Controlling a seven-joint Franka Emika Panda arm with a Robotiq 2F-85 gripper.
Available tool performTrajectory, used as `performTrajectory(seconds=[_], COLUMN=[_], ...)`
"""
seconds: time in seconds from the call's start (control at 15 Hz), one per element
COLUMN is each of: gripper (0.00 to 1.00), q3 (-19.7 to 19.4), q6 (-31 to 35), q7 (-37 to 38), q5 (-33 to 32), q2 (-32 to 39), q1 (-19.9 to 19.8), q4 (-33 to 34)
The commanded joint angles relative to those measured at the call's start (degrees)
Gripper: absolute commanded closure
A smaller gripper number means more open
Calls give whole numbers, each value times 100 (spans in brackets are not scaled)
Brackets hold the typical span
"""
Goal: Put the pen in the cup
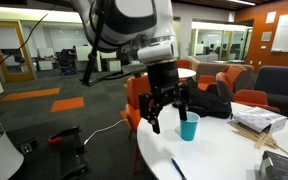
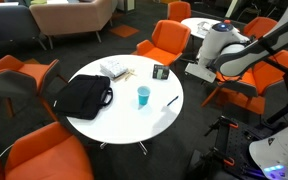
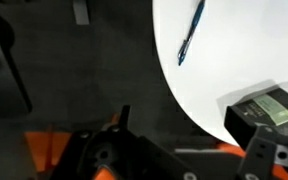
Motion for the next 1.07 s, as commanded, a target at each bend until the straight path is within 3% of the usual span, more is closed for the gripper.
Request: performTrajectory(seconds=[0.0,0.13,0.33,0.4,0.53,1.0], gripper=[0,0,0,0,0,0], q3=[-679,-834,-683,-1057,-997,-1030], q6=[-246,-197,-284,-45,-67,-173], q7=[719,418,-167,-88,-228,-357], q5=[434,1446,3304,2789,3288,3554], q2=[710,1011,985,1161,1125,1310], q1=[718,939,1022,1332,1358,1320], q4=[479,539,474,469,487,691])
